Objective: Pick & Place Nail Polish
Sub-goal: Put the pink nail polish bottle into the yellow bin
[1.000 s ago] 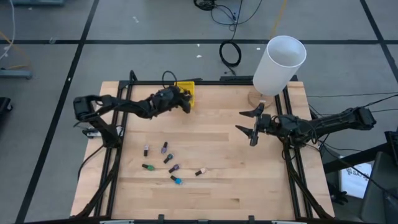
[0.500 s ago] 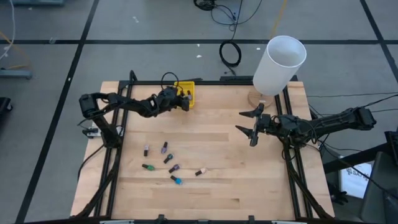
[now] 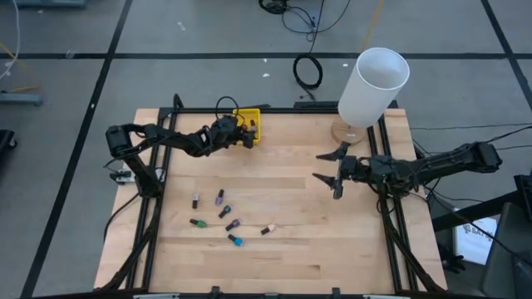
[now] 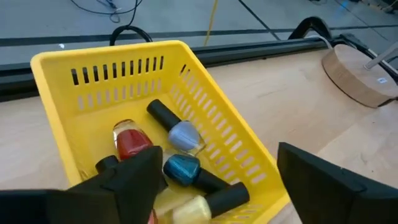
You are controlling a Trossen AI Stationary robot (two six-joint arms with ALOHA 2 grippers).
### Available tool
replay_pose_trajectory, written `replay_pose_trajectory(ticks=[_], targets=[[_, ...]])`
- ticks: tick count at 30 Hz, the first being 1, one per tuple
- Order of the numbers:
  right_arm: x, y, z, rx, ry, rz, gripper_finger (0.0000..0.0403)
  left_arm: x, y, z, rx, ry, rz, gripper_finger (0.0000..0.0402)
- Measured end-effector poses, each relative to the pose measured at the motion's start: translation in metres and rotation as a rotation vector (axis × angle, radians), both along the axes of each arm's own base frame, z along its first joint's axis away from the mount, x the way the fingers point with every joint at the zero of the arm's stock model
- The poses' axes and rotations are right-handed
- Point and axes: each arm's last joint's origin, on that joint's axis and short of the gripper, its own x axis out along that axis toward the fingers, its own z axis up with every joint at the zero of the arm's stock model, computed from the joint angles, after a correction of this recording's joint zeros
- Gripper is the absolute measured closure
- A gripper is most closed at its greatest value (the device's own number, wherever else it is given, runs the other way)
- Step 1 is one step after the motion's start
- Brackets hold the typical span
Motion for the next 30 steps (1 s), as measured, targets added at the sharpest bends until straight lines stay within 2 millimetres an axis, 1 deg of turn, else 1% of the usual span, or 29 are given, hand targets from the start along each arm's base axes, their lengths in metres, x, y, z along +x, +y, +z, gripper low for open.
replay_pose_trajectory(ticks=[3, 5, 10, 14, 17, 19, 22, 25, 28, 30], targets=[[0.011, 0.006, -0.011, 0.038, 0.051, 0.069, 0.0129, 0.002, 0.000, 0.004, 0.009, -0.044, -0.022, 0.0072], [0.024, 0.010, -0.019, 0.060, 0.124, 0.100, 0.0129, 0.003, 0.001, 0.007, 0.017, -0.081, -0.026, 0.0067], [0.071, 0.028, -0.030, 0.079, 0.317, 0.275, 0.0129, 0.006, 0.001, 0.012, 0.030, -0.144, -0.074, 0.0067], [0.108, 0.045, -0.048, 0.070, 0.501, 0.411, 0.0129, 0.008, 0.000, 0.016, 0.036, -0.183, -0.114, 0.0072], [0.129, 0.054, -0.064, 0.056, 0.613, 0.473, 0.0129, 0.010, -0.001, 0.021, 0.050, -0.240, -0.178, 0.0076], [0.141, 0.058, -0.072, 0.047, 0.659, 0.486, 0.0129, 0.013, -0.002, 0.028, 0.085, -0.296, -0.262, 0.0080], [0.156, 0.063, -0.077, 0.052, 0.666, 0.531, 0.0129, 0.017, -0.007, 0.041, 0.156, -0.407, -0.398, 0.0087], [0.168, 0.068, -0.082, 0.085, 0.662, 0.610, 0.0129, 0.018, -0.015, 0.058, 0.216, -0.502, -0.474, 0.0093], [0.171, 0.068, -0.088, 0.121, 0.686, 0.651, 0.0129, 0.020, -0.025, 0.078, 0.284, -0.534, -0.514, 0.0096], [0.171, 0.066, -0.088, 0.123, 0.688, 0.646, 0.0129, 0.020, -0.036, 0.091, 0.331, -0.522, -0.555, 0.0095]])
